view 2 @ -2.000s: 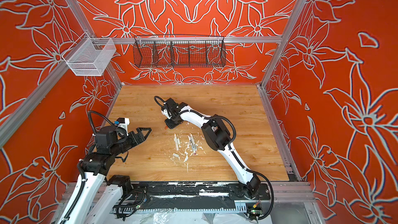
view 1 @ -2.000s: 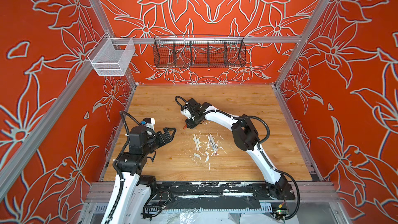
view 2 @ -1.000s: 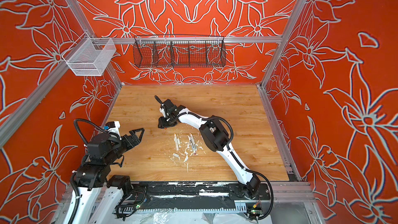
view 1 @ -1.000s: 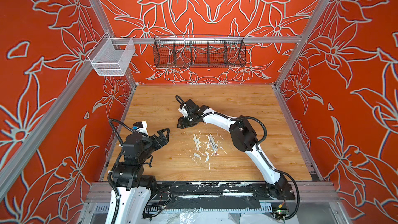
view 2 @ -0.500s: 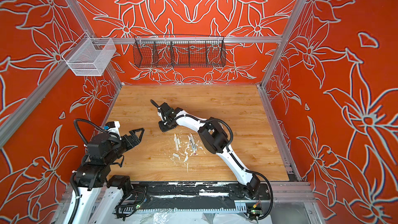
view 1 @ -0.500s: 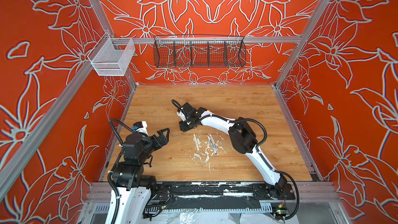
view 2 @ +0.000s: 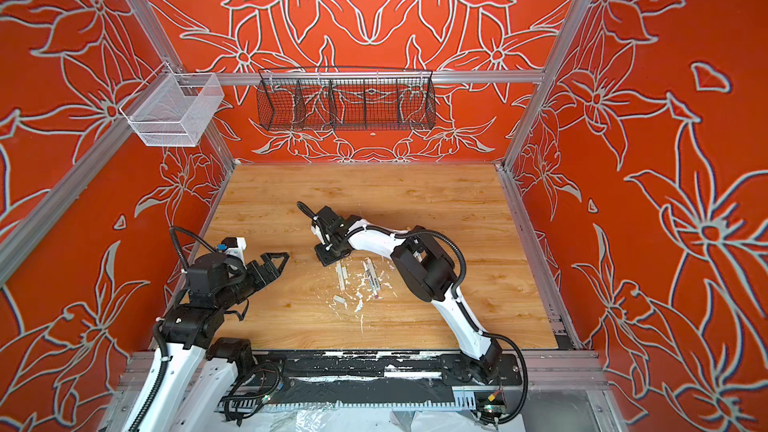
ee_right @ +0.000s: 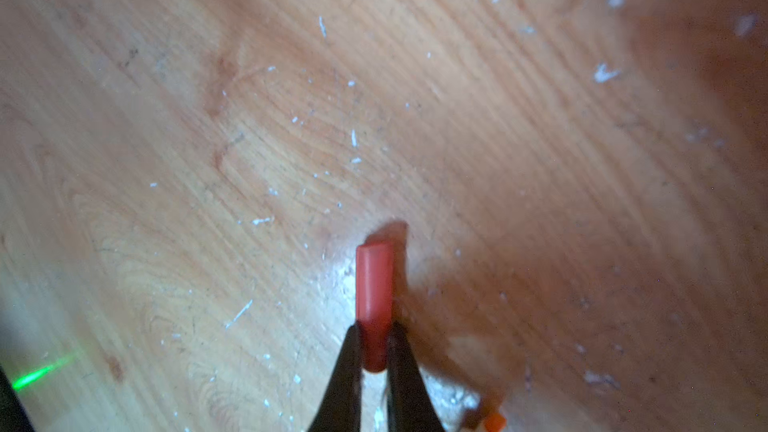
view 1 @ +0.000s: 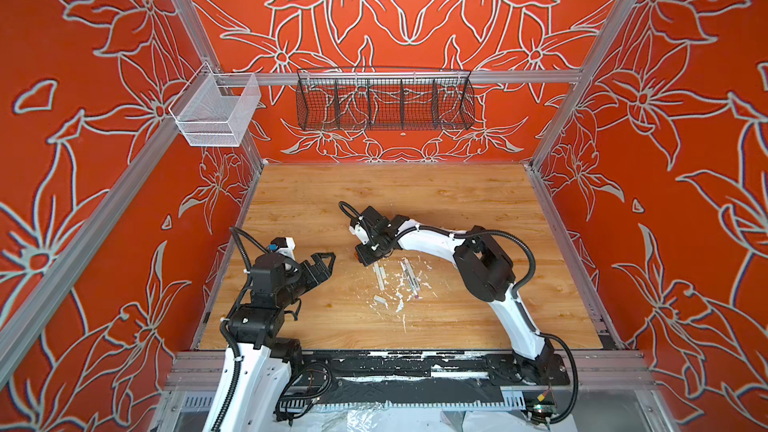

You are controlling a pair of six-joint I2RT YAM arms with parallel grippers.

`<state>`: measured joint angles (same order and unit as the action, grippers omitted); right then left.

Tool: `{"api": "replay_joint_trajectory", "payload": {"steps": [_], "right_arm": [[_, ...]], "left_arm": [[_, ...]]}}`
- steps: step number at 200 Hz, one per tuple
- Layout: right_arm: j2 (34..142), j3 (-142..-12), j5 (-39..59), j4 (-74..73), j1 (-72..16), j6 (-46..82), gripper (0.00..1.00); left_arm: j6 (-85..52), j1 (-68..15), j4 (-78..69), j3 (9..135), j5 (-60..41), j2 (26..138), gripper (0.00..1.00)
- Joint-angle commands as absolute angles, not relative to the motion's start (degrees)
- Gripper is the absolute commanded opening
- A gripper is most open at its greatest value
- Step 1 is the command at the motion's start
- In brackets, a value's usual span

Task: Insert the pens into the pen caps
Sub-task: 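Carry the red cap toward the open left gripper, then close the left gripper on the red cap while the right gripper releases and withdraws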

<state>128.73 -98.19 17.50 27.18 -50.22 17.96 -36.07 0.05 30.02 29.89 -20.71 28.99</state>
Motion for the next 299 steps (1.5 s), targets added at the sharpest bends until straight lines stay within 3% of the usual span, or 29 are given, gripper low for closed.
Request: {"api": "replay_joint_trajectory", "payload": {"steps": [1, 90, 129, 155, 235, 275, 299], "right_arm": [[123.64, -94.7, 23.44, 21.4, -50.54, 16.44, 0.09], [108.54, -83.77, 42.24, 3.95, -50.61, 19.46, 0.08], [104.5, -79.6, 49.35, -1.42, -51.0, 20.04, 0.08], [102.04, -76.37, 52.59, -6.36, -51.41, 20.63, 0.08], [99.51, -72.34, 57.12, -19.13, -51.59, 27.95, 0.08], [99.08, -71.98, 56.32, -18.3, -51.58, 28.14, 0.1], [97.9, -71.45, 53.77, -13.64, -51.47, 25.84, 0.23]], "left_arm": [[-36.28, 0.27, 26.35, 30.24, -24.9, 29.93, 0.97], [-37.17, 0.27, 20.22, 28.43, -32.38, 27.33, 1.0], [-37.35, 0.27, 18.06, 28.23, -33.59, 25.06, 0.95], [-38.2, 0.3, 14.97, 27.28, -35.66, 23.58, 0.84], [-40.43, 0.31, 8.73, 26.19, -42.25, 23.47, 0.38], [-40.09, 0.28, 9.11, 26.44, -41.6, 22.08, 0.18], [-39.44, 0.27, 9.6, 26.84, -41.47, 22.23, 0.1]]}}
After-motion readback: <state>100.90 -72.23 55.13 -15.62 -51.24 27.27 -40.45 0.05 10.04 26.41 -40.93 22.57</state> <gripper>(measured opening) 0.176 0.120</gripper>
